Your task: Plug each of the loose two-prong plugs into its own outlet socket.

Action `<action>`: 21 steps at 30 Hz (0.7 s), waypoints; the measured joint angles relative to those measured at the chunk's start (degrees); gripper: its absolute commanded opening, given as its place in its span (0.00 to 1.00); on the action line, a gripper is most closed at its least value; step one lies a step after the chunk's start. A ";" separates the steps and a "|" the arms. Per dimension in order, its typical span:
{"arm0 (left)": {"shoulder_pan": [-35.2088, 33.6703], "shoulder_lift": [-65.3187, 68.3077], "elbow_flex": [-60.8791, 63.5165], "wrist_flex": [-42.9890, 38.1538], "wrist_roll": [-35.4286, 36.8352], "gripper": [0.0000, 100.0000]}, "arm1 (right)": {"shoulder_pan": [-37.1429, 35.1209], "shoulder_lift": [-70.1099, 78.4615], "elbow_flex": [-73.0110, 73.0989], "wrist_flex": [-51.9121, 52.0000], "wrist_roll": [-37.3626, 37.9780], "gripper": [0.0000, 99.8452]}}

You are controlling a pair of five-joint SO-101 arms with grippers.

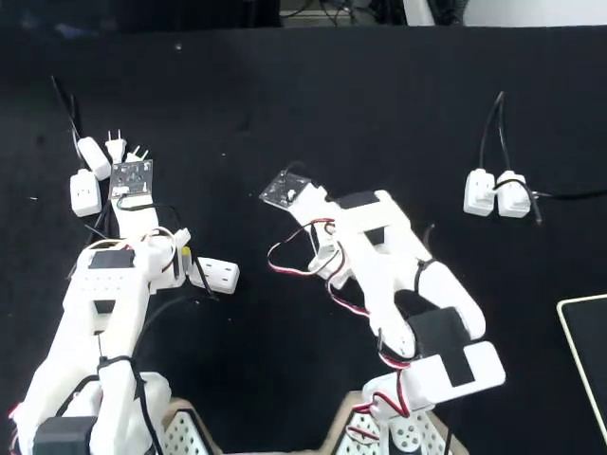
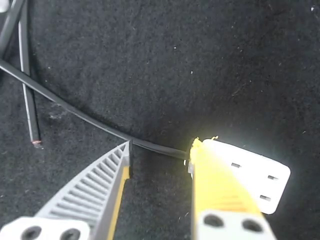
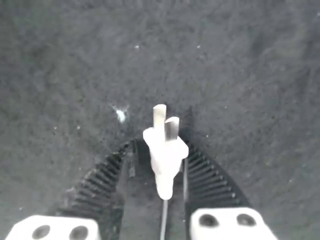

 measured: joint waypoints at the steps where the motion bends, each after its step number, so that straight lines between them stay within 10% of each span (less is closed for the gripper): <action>1: 0.00 0.00 0.00 0.00 0.00 0.20 | 0.00 0.00 0.00 0.00 0.00 0.07; 21: 0.00 0.00 0.00 0.00 0.00 0.20 | 7.82 -6.15 2.81 -4.40 0.00 0.09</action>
